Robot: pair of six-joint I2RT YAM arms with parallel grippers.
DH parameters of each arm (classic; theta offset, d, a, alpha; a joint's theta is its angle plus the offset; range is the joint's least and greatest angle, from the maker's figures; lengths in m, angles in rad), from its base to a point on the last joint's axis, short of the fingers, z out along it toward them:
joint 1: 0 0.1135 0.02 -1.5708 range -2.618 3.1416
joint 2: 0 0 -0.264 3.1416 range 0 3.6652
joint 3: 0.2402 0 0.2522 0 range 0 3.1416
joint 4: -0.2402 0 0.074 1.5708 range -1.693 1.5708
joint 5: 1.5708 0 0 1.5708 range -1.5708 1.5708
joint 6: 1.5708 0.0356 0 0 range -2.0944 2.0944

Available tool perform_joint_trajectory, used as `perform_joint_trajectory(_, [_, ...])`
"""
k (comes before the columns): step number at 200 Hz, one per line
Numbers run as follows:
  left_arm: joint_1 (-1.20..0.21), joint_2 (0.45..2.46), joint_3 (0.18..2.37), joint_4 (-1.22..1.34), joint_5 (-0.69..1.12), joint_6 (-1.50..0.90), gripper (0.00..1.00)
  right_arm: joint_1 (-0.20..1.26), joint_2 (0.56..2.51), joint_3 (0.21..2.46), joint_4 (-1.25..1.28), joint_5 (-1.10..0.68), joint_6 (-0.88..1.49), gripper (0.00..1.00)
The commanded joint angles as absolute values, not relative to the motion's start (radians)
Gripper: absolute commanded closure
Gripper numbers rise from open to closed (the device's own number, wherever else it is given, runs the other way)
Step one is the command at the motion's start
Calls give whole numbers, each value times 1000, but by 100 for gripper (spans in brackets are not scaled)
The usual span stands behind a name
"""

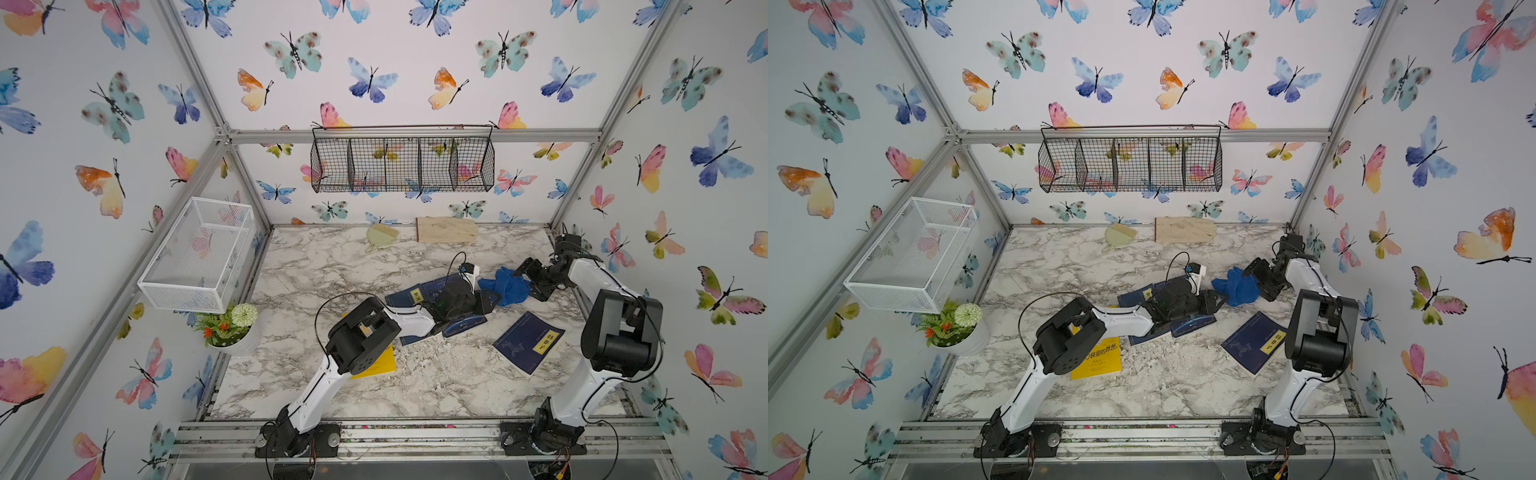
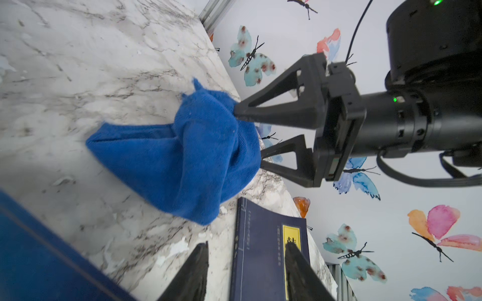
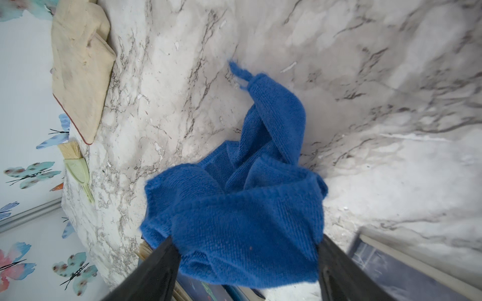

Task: Wipe the cover of the book
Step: Place the cleaning item at the center of the board.

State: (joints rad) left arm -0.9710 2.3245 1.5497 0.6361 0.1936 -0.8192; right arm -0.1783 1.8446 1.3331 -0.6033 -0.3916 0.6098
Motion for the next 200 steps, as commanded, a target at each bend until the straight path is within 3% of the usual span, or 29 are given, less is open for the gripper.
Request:
perform_joint_trajectory(1, [-966,2402,1649,708,219,-845,52,-184,1873,1336,-575,-461,630,18])
perform_joint_trajectory(61, [-956,2732,2100,423,300,-957,57,-184,1862,1328,-566,-474,628,19])
perform_joint_trajectory(95, [-950,2673,1958,404,193,-977,62,-186,1835,1329,-581,-450,624,20])
perform_joint_trajectory(138, [-934,2675,1996,156,106,-991,69,-186,1764,1407,-641,-383,629,20])
perform_joint_trajectory(200, [-935,2603,1963,133,81,-949,68,-186,1671,1543,-693,-288,633,20])
